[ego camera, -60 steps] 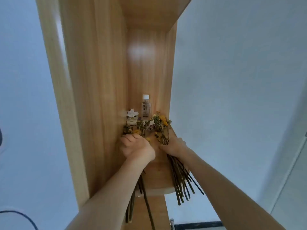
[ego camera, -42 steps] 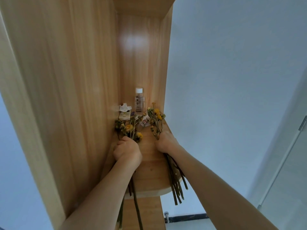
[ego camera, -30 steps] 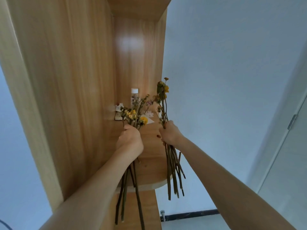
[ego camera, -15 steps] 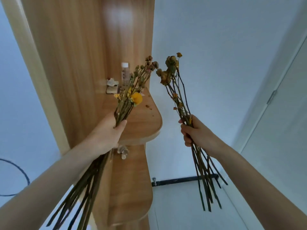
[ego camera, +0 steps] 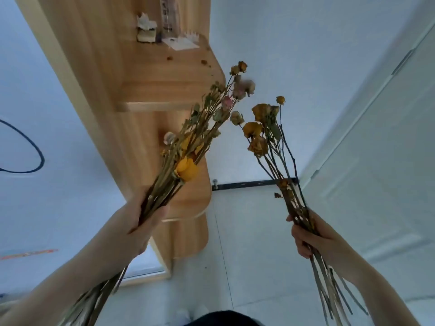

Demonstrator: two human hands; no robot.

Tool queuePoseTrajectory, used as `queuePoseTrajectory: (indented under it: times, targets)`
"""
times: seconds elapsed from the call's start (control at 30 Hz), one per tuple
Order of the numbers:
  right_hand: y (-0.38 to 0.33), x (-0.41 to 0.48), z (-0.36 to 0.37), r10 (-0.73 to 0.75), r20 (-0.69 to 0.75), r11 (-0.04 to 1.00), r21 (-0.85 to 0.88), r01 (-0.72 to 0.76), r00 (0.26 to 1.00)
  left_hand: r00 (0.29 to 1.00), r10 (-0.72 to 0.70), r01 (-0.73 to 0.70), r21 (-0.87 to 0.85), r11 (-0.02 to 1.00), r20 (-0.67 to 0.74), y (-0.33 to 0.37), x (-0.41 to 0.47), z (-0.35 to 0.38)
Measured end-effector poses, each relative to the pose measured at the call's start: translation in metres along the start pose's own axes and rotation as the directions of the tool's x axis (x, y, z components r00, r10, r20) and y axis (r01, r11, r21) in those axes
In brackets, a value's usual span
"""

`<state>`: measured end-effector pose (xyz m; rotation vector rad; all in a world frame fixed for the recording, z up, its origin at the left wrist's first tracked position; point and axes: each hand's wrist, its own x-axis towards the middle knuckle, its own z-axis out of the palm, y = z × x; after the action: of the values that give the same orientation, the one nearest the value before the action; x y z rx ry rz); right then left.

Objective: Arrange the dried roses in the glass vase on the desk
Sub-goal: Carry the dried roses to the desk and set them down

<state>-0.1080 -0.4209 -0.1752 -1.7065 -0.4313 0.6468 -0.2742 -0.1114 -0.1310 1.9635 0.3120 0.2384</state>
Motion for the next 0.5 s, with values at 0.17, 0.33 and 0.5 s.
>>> queuePoseTrajectory:
  times: [0.17, 0.33, 0.5]
  targets:
    - [0.066, -0.027, -0.001, 0.172, 0.000, 0.985, -0.023, -0.172, 0.985, 0.990, -0.136, 0.133, 0.064, 0.989, 0.036, -0.054, -0.031, 0.025]
    - [0.121, -0.045, 0.008, 0.310, -0.009, 0.947, -0.084, -0.309, 0.951, 0.964, -0.243, 0.231, 0.118, 0.966, 0.104, -0.110, -0.052, 0.050]
    - [0.143, -0.067, 0.026, 0.384, -0.054, 0.916, -0.105, -0.388, 0.922, 0.945, -0.291, 0.268, 0.157, 0.951, 0.150, -0.145, -0.064, 0.054]
